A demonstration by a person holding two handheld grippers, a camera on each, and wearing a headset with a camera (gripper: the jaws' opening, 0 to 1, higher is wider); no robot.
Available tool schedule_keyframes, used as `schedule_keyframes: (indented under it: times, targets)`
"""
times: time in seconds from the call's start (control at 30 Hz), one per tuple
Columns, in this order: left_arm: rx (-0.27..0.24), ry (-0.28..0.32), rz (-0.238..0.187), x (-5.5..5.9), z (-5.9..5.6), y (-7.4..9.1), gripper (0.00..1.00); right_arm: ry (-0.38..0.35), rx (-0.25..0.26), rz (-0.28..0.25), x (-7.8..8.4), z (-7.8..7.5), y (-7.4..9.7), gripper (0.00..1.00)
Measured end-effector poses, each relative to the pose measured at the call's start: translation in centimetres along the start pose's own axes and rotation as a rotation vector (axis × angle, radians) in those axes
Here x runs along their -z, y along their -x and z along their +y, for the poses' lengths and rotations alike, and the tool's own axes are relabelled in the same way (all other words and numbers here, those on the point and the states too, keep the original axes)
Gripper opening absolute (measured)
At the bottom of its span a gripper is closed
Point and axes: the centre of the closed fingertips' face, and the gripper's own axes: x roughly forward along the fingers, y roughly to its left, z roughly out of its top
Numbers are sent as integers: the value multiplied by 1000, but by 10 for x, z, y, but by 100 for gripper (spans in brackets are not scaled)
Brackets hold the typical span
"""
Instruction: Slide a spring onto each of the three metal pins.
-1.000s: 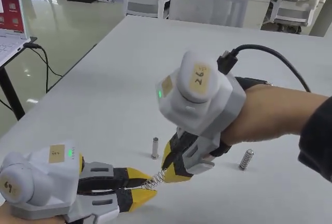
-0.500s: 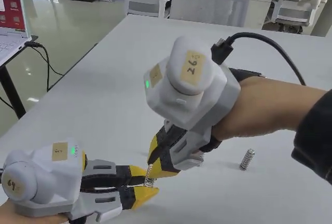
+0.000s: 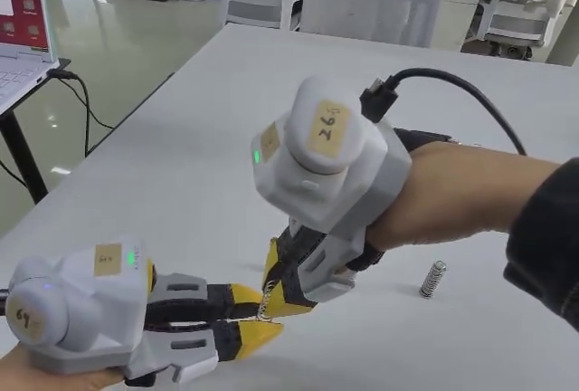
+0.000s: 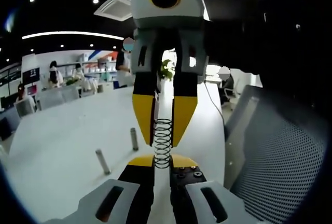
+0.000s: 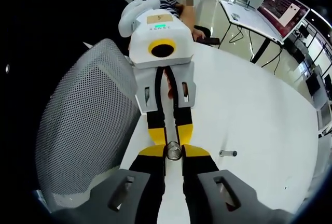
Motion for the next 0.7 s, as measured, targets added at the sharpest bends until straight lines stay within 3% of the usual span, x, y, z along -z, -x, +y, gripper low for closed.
schedule_keyframes:
  times: [0.2, 0.27, 0.7]
  targets:
    - [0, 1, -25, -10, 0, -1, 2, -6, -4, 9, 3, 0, -2, 9]
    - [1, -13, -10, -8, -1, -3, 2, -14, -3, 11, 4, 0, -1, 9]
    - [-1, 2, -30, -8, 2, -4, 3, -22, 9, 24, 6, -3, -1, 8]
